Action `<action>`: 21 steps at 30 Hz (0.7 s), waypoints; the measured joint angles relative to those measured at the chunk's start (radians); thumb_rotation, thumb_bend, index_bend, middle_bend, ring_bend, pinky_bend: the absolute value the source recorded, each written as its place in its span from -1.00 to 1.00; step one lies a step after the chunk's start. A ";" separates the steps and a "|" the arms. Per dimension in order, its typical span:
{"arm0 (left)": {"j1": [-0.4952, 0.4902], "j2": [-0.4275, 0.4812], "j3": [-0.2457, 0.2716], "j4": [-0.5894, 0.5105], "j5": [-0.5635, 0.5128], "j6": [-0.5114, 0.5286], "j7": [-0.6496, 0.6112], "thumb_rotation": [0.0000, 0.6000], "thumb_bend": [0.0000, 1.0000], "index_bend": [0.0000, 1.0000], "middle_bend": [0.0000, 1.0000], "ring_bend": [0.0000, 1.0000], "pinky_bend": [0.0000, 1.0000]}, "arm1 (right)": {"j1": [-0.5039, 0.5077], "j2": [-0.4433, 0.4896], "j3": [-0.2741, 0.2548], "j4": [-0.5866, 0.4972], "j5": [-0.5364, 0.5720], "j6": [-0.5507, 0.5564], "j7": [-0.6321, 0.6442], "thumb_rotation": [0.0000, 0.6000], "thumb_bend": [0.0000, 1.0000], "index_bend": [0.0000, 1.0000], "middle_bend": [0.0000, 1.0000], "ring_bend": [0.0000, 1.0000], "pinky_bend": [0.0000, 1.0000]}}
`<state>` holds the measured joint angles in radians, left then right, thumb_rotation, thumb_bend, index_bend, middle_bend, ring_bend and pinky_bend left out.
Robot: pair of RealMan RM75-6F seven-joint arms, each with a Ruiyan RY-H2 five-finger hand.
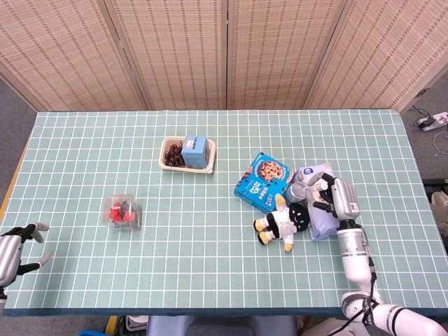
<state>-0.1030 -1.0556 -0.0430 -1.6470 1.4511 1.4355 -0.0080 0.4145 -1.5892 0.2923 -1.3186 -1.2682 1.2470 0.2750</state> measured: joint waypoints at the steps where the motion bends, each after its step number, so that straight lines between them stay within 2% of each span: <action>1: 0.000 0.000 0.000 0.000 0.000 0.000 0.001 1.00 -0.55 -0.09 0.01 -0.12 0.11 | -0.001 0.002 0.001 -0.003 -0.002 0.004 0.000 1.00 -0.15 0.24 1.00 1.00 1.00; 11: -0.001 -0.002 0.000 0.001 -0.002 -0.003 0.005 1.00 -0.55 -0.09 0.01 -0.12 0.11 | -0.015 0.046 0.007 -0.084 -0.030 0.051 -0.009 1.00 -0.14 0.29 1.00 1.00 1.00; 21: -0.003 0.003 0.000 -0.004 -0.006 -0.012 0.004 1.00 -0.55 -0.09 0.01 -0.12 0.11 | -0.041 0.155 -0.002 -0.263 -0.076 0.083 -0.027 1.00 -0.14 0.31 1.00 1.00 1.00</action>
<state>-0.1064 -1.0530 -0.0427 -1.6513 1.4448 1.4237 -0.0036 0.3738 -1.4343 0.2902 -1.5816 -1.3438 1.3300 0.2482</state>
